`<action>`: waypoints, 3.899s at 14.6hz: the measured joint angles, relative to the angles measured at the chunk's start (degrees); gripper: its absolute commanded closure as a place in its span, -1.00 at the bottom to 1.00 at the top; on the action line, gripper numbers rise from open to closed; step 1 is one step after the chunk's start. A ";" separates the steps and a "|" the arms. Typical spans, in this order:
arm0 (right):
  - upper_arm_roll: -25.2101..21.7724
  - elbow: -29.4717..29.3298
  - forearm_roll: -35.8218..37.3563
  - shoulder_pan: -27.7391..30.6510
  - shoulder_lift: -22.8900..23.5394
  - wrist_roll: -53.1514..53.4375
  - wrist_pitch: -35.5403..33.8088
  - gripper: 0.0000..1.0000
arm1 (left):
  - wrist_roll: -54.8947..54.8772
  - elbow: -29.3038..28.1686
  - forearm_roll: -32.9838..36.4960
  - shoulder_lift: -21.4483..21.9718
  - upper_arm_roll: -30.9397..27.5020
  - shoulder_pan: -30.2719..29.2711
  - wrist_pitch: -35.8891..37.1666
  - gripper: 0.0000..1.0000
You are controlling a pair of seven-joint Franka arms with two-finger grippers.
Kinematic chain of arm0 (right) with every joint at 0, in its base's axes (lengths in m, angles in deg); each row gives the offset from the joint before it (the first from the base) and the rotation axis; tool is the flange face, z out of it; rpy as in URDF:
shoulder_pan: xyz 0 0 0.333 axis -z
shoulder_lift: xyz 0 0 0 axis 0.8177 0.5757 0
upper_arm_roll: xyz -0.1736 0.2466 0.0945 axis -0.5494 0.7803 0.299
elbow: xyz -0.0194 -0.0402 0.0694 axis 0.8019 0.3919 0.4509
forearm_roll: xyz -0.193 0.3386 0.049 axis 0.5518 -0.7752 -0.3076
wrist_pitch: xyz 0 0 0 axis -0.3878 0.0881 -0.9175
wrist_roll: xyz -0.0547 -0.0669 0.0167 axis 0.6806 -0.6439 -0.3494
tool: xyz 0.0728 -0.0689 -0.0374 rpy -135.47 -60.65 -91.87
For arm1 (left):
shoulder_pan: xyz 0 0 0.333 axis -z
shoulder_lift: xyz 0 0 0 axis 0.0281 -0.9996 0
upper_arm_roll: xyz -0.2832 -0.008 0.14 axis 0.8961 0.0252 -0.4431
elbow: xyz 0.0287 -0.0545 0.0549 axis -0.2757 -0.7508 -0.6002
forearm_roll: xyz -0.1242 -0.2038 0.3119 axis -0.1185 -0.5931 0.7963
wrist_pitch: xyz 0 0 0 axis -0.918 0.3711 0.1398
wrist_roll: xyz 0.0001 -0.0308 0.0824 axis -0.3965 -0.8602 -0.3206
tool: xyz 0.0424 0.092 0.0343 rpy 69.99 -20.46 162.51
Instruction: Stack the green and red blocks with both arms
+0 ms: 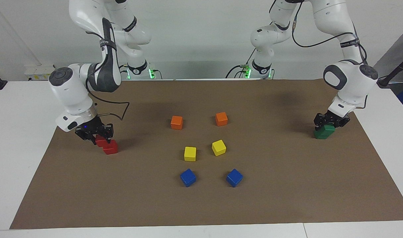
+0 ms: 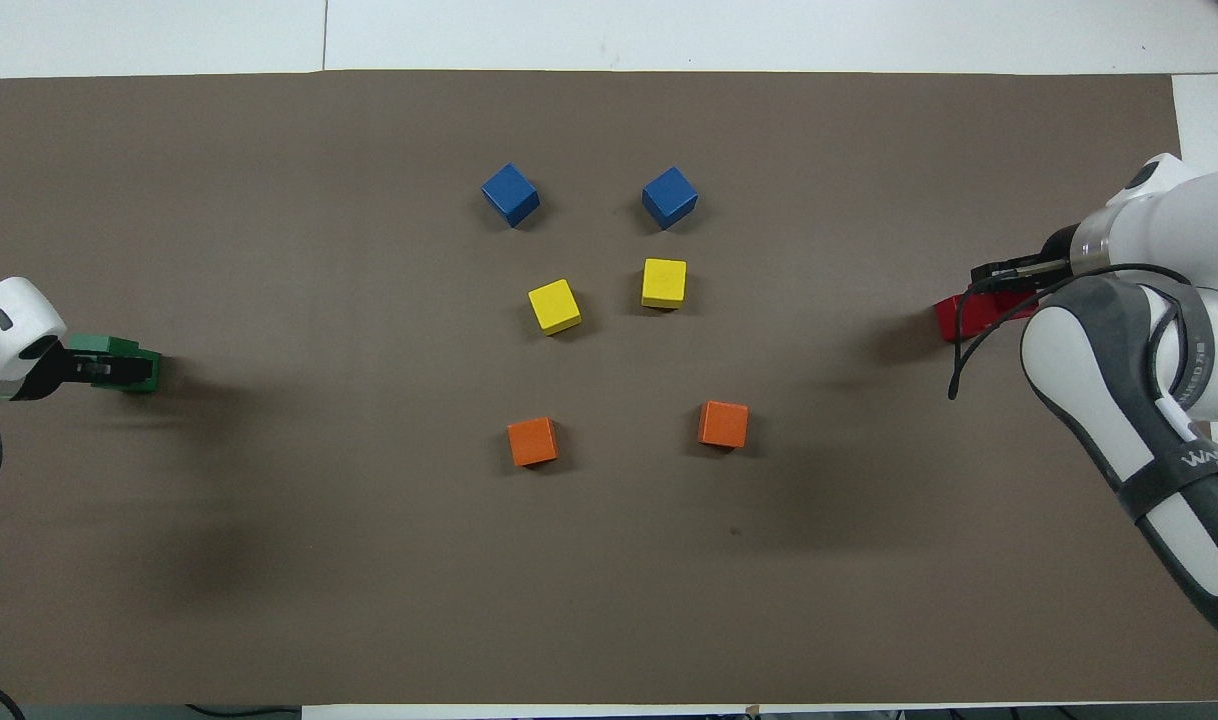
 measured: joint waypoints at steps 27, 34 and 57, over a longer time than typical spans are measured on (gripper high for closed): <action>0.19 1.80 -0.02 -0.11 1.26 -3.58 1.67 1.00 | 8.11 19.94 1.38 12.65 1.55 0.37 32.42 -1.00; 0.15 1.82 -0.02 -0.07 1.25 -3.59 1.69 1.00 | 15.22 26.41 3.33 12.27 3.15 3.60 39.97 -1.00; 0.09 1.84 -0.11 -0.05 1.16 -3.24 1.88 -0.91 | 20.18 34.76 3.55 8.89 2.19 11.47 50.23 -1.00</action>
